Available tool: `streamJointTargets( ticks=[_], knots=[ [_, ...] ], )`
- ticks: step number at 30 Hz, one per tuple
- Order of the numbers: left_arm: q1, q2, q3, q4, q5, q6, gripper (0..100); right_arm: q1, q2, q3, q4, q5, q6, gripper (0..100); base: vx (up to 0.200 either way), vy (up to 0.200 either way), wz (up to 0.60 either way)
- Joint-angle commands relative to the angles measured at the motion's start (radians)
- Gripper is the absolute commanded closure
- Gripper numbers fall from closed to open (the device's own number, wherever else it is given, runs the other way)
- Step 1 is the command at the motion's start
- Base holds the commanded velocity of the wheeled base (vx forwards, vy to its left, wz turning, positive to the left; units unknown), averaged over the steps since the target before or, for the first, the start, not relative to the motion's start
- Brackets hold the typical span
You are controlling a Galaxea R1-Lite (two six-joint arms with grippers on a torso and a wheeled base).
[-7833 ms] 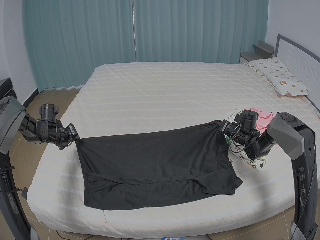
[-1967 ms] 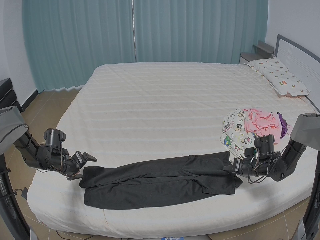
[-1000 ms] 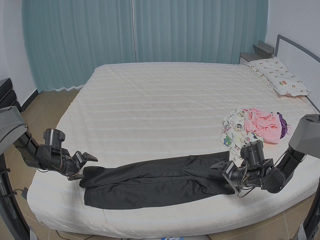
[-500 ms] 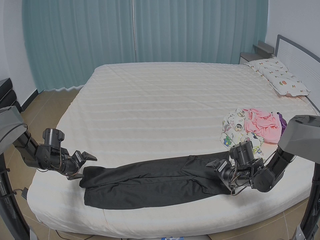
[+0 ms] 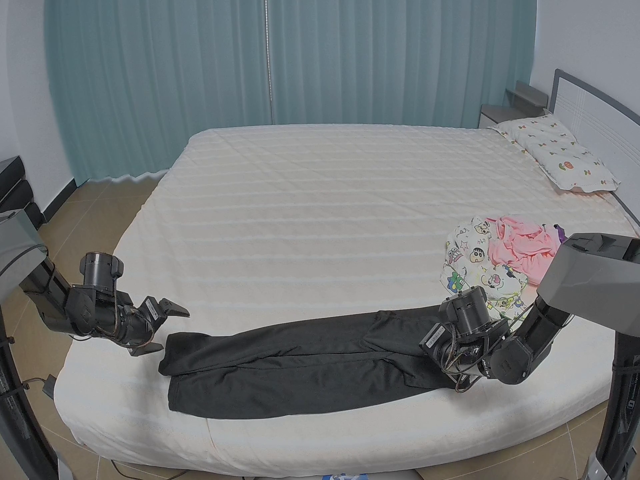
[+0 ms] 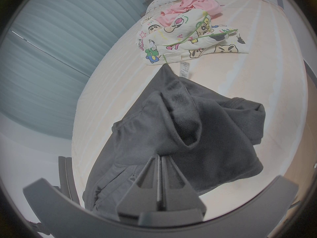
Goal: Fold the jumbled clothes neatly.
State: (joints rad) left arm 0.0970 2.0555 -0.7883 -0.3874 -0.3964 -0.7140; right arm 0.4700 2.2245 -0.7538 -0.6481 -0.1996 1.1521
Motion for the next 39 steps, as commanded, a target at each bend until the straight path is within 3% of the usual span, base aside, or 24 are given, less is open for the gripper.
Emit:
streamJointTargets(
  ticks=[1,5,9,18,26,39],
  knots=[
    [0.009,-0.118,0.027,0.035,0.017,0.015,0,-0.021,-0.032,-0.009,-0.019,-0.009,-0.003,100,0.0,0.0,0.0],
    [0.009,-0.123,0.027,0.174,0.083,0.131,0,-0.025,-0.072,0.004,-0.07,-0.008,-0.035,100,0.0,0.0,0.0],
    [0.007,-0.063,0.014,0.249,0.117,0.183,0,-0.025,-0.074,0.005,-0.079,-0.009,-0.078,100,0.0,0.0,0.0],
    [-0.039,0.029,0.026,0.245,0.151,0.185,0,-0.048,-0.077,0.005,-0.081,-0.011,-0.081,100,0.0,0.0,0.0],
    [-0.091,0.057,0.015,0.239,0.186,0.117,0,-0.05,-0.077,0.014,-0.105,-0.009,-0.077,100,0.0,0.0,0.0],
    [-0.105,0.095,0.026,0.128,0.223,0.065,0,-0.05,-0.075,0.042,-0.182,-0.008,-0.083,100,0.0,0.0,0.0]
  ],
)
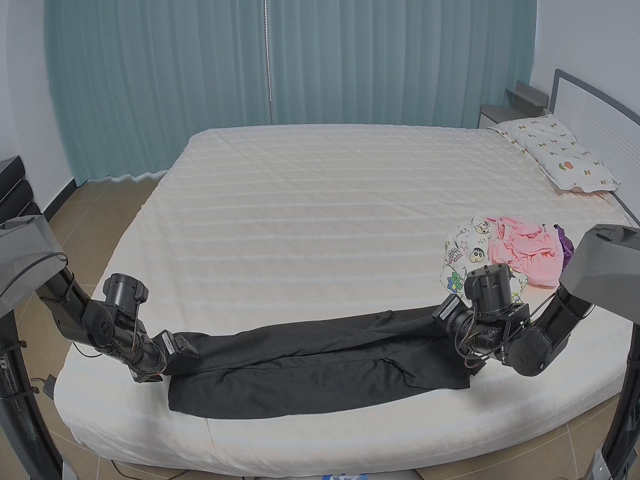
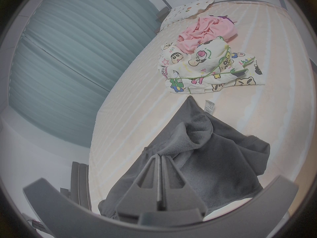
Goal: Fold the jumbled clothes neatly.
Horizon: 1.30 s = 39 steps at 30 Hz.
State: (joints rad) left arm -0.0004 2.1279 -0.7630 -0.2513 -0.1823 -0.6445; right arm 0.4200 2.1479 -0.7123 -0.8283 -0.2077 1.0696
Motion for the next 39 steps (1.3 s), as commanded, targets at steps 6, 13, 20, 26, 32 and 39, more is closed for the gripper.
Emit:
streamJointTargets(
  ticks=[6,13,20,26,32,39],
  knots=[
    [-0.013,0.024,-0.007,-0.01,0.02,-0.027,100,0.0,0.0,0.002,-0.002,0.002,0.004,100,0.0,0.0,0.0],
    [-0.012,0.003,-0.032,-0.011,0.02,-0.1,100,-0.004,-0.002,-0.001,-0.002,0.013,0.004,100,0.0,0.0,0.0],
    [-0.006,-0.036,-0.075,-0.01,0.021,-0.187,100,-0.035,-0.039,-0.015,0.0,0.036,-0.01,100,0.0,0.0,0.0],
    [0.002,-0.054,-0.147,0.0,0.037,-0.221,100,-0.093,-0.052,-0.084,0.012,0.103,-0.048,100,0.0,0.0,0.0],
    [0.005,-0.052,-0.233,0.021,0.069,-0.222,100,-0.109,-0.028,-0.164,0.014,0.116,-0.085,100,0.0,0.0,0.0],
    [0.017,-0.046,-0.38,0.087,0.072,-0.247,100,-0.127,0.05,-0.331,0.012,0.114,-0.091,100,0.0,0.0,0.0]
  ],
)
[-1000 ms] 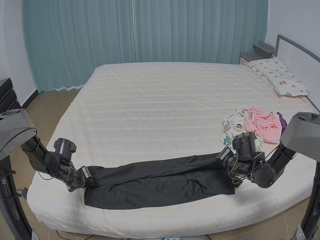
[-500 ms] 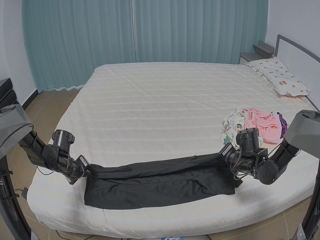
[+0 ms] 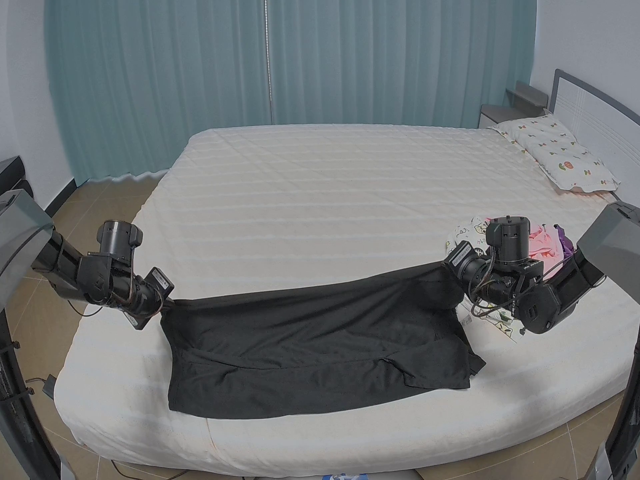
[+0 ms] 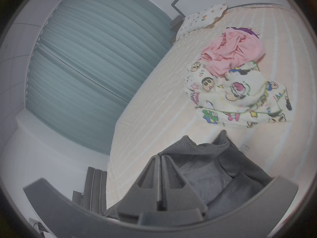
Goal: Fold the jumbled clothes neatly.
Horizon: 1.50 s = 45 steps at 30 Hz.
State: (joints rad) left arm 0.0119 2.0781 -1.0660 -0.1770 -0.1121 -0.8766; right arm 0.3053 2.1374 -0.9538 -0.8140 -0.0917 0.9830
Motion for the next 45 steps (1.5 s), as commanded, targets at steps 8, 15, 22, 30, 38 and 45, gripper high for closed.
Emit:
streamJointTargets(
  ticks=[8,15,22,30,38,45],
  knots=[
    [-0.001,0.011,-0.127,0.011,0.0,-0.021,100,-0.028,0.113,-0.163,-0.001,-0.002,-0.009,100,0.0,0.0,0.0],
    [-0.001,0.016,-0.126,0.014,0.003,-0.016,100,-0.035,0.144,-0.151,-0.036,0.0,-0.029,100,0.0,0.0,0.0],
    [-0.003,0.016,-0.066,0.014,0.006,0.011,100,-0.043,0.11,-0.019,-0.076,0.029,-0.087,100,0.0,0.0,0.0],
    [-0.004,0.022,0.029,0.014,0.006,0.131,100,-0.043,0.116,0.153,-0.148,0.073,-0.165,100,0.0,0.0,0.0],
    [-0.018,0.079,0.057,0.014,0.009,0.142,100,-0.035,0.196,0.214,-0.206,0.073,-0.237,100,0.0,0.0,0.0],
    [-0.035,0.117,0.077,0.016,0.008,0.142,100,-0.035,0.231,0.213,-0.215,0.075,-0.244,0,0.0,0.0,0.0]
  ],
)
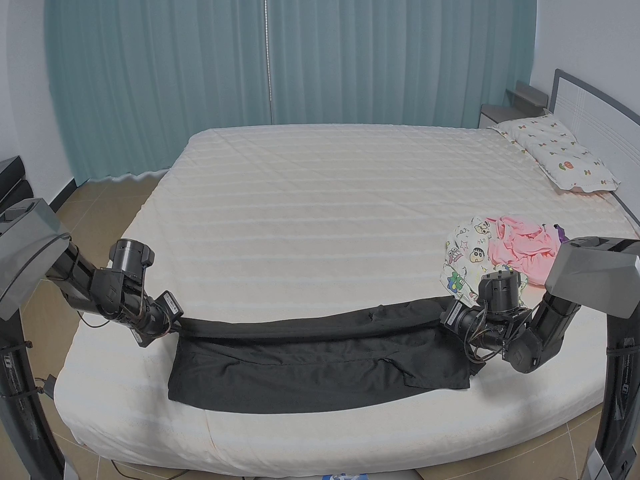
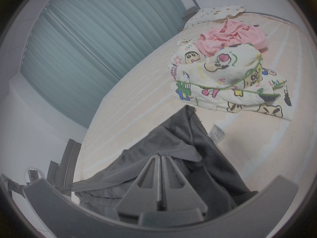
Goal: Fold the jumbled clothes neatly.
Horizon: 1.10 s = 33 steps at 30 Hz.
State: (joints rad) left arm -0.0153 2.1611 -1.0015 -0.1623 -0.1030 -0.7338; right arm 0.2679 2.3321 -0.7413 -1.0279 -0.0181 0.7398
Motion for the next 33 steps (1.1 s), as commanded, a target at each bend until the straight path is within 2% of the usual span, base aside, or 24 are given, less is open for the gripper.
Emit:
streamJointTargets(
  ticks=[1,2,10,14,17,18,21,23,27,33],
  knots=[
    [-0.009,0.037,0.014,0.0,-0.001,-0.001,100,0.004,0.039,0.0,-0.001,0.0,0.0,0,0.0,0.0,0.0],
    [-0.012,0.04,0.017,0.0,-0.001,-0.001,0,0.01,0.042,0.0,-0.004,0.0,0.0,0,0.0,0.0,0.0],
    [-0.008,0.017,0.05,0.0,0.0,-0.004,0,-0.001,0.021,0.026,-0.061,-0.006,0.012,0,0.0,0.0,0.0],
    [0.018,-0.056,0.123,-0.005,-0.023,-0.004,0,-0.032,-0.043,0.118,-0.107,-0.002,0.02,0,0.0,0.0,0.0],
    [0.021,-0.092,0.185,-0.013,-0.075,-0.002,0,-0.035,-0.077,0.204,-0.162,-0.002,0.067,0,0.0,0.0,0.0],
    [0.021,-0.101,0.221,-0.014,-0.101,0.001,0,-0.036,-0.093,0.272,-0.224,0.0,0.118,0,0.0,0.0,0.0],
    [0.021,-0.098,0.247,-0.016,-0.11,0.008,0,-0.038,-0.089,0.333,-0.293,0.001,0.148,0,0.0,0.0,0.0],
    [0.023,-0.099,0.274,-0.028,-0.112,0.042,0,-0.052,-0.074,0.384,-0.367,0.01,0.155,0,0.0,0.0,0.0],
    [0.015,-0.09,0.322,-0.046,-0.112,0.106,0,-0.061,-0.042,0.41,-0.402,0.058,0.156,0,0.0,0.0,0.0],
    [-0.008,-0.078,0.363,-0.129,-0.101,0.134,0,-0.061,-0.036,0.428,-0.428,0.06,0.156,0,0.0,0.0,0.0]
  ],
)
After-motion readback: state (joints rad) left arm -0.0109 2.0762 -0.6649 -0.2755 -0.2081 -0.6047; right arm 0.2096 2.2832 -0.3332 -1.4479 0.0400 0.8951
